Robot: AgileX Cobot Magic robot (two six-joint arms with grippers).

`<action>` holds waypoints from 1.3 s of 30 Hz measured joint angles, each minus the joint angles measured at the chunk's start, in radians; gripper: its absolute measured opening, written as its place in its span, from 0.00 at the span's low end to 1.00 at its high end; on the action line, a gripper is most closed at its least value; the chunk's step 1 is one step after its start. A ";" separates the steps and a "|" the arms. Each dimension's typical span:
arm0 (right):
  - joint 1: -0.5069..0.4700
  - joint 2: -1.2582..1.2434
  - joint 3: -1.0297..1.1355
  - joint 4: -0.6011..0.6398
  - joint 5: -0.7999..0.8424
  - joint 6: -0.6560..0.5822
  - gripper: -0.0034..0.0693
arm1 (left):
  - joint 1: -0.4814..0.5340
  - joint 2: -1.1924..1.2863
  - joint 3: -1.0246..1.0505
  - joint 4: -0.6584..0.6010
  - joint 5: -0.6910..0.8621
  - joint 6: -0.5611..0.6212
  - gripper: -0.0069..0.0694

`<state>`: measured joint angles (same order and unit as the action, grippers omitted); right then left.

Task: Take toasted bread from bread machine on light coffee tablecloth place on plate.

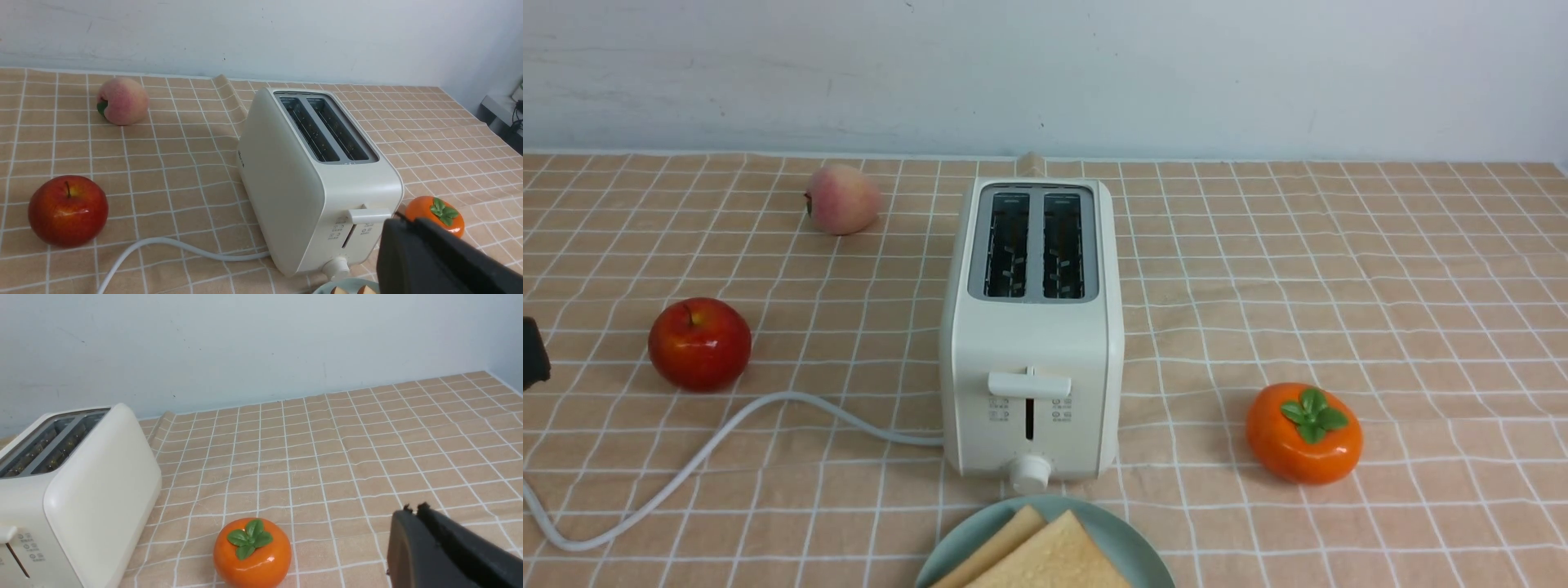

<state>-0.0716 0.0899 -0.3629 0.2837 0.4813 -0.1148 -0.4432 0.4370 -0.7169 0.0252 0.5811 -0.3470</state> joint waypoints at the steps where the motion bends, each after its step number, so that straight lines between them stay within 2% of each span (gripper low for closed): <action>1: 0.000 0.000 0.000 0.000 0.000 0.000 0.05 | 0.000 0.000 0.000 0.000 0.000 0.000 0.07; 8: 0.000 0.000 0.000 0.000 0.003 0.000 0.06 | 0.015 -0.009 0.063 0.026 -0.081 0.000 0.08; 12: 0.000 0.000 0.000 0.000 0.004 0.001 0.07 | 0.123 -0.087 0.271 0.023 -0.287 0.000 0.09; 13: 0.000 0.000 0.000 0.000 0.004 0.001 0.07 | 0.129 -0.093 0.296 0.023 -0.297 0.000 0.09; 14: 0.000 0.000 0.000 0.000 0.006 0.001 0.07 | 0.186 -0.154 0.412 0.023 -0.388 0.000 0.09; 16: 0.000 0.000 0.000 0.000 0.006 0.001 0.07 | 0.217 -0.200 0.476 0.023 -0.431 0.000 0.09; 19: 0.000 0.000 0.000 0.000 0.006 0.001 0.07 | 0.310 -0.334 0.681 0.023 -0.504 0.000 0.09; 23: -0.001 0.001 0.000 0.000 0.007 0.001 0.08 | 0.373 -0.440 0.741 0.022 -0.352 0.000 0.10; 28: -0.001 0.000 0.000 0.000 0.007 0.001 0.08 | 0.382 -0.447 0.748 0.022 -0.196 0.000 0.10; 39: -0.002 0.000 0.000 0.000 0.008 0.001 0.10 | 0.382 -0.447 0.748 0.022 -0.192 0.000 0.11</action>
<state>-0.0736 0.0899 -0.3627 0.2837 0.4897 -0.1140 -0.0609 -0.0098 0.0308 0.0475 0.3896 -0.3470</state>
